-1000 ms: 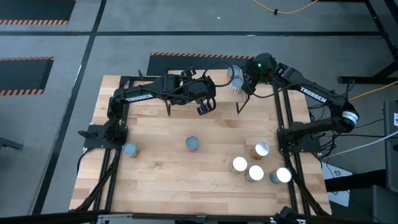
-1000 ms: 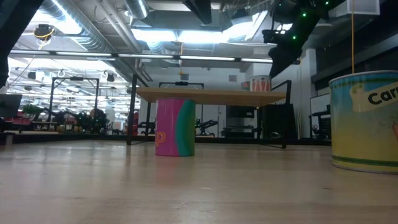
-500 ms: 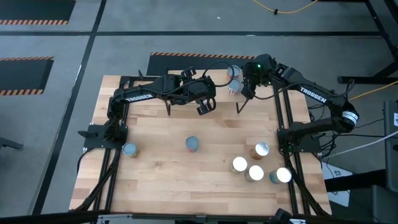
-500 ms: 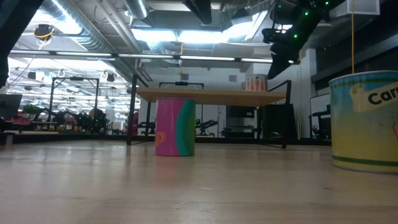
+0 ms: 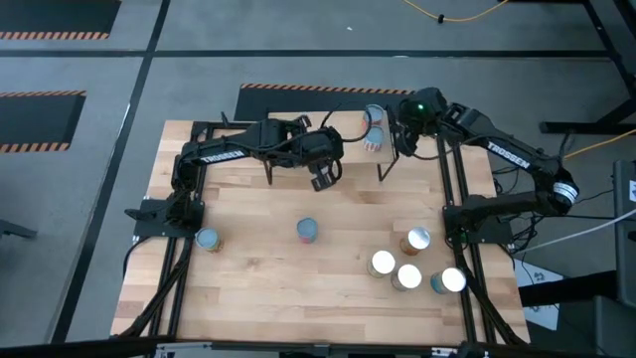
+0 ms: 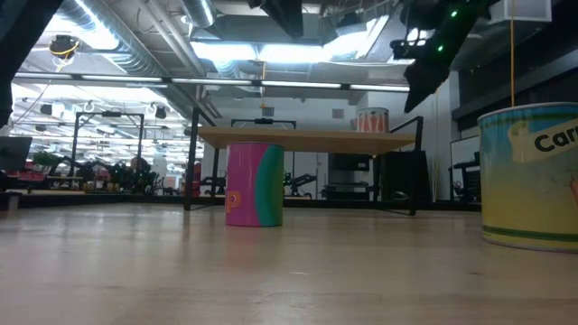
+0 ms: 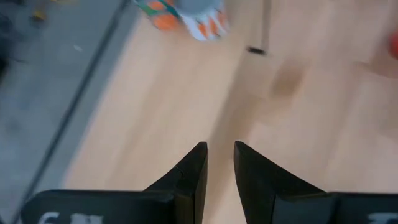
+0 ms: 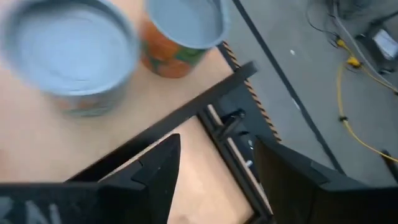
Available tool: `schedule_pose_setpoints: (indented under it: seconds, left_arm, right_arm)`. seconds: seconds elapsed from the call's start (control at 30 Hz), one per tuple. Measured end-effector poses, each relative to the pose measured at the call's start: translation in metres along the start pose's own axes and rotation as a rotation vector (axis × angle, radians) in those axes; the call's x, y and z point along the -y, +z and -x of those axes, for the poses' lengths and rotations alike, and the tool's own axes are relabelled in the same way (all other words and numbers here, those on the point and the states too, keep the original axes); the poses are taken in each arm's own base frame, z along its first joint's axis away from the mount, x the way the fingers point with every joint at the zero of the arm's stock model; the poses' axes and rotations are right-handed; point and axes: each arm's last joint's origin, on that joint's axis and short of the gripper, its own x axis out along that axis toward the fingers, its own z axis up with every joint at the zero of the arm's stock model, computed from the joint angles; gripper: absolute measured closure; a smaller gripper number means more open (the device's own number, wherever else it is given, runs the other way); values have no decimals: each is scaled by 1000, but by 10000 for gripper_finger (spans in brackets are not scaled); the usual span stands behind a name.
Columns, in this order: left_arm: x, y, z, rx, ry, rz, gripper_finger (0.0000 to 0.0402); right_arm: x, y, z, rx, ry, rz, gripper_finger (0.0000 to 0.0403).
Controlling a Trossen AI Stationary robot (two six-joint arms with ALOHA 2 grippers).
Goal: Pick and place cans onto a shelf
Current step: Put the pink canned vegetable on the shelf
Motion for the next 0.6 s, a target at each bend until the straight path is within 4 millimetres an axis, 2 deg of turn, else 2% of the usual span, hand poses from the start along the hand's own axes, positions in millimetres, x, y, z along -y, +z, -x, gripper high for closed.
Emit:
schedule_pose_setpoints:
  seconds: [0.3,0.6]
  left_arm:
    - [37,-17,2,-92,-159,-47,330]
    - [78,-50,-20,-238,-145,-86,330]
  right_arm:
    - [-15,-10,49,164,274,-13,195]
    - [-41,-11,75,286,632,50,195]
